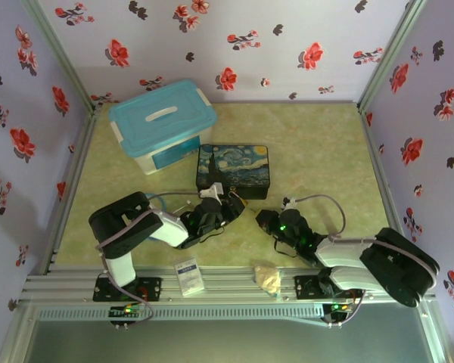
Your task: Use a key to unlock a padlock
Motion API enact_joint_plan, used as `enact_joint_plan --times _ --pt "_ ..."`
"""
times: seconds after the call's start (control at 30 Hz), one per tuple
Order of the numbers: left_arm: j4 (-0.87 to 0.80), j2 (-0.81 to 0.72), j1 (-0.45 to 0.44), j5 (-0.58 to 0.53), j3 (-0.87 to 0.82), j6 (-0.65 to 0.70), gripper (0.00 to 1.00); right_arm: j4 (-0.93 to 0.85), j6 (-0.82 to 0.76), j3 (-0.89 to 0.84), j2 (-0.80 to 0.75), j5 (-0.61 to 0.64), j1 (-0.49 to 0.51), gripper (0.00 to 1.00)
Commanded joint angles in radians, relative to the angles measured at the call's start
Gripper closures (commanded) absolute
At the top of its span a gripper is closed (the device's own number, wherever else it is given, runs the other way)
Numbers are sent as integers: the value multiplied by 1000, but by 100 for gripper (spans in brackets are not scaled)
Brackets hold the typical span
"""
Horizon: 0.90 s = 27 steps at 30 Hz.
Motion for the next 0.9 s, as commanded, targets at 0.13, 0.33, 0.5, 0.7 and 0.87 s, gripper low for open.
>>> enact_joint_plan --times 0.13,0.33,0.5,0.7,0.87 --pt "151 -6 -2 -24 -5 -45 100 257 63 -10 113 -41 -34 100" --pt "180 2 -2 -23 -9 -67 100 235 45 8 112 -51 -34 100" --pt "191 4 -2 -33 -11 -68 100 203 21 13 62 -57 -34 100" --pt "198 15 5 -55 -25 -75 100 112 12 -1 -4 -36 -35 100" --pt "214 17 2 -49 -20 -85 100 74 -6 34 -12 -60 -34 100"
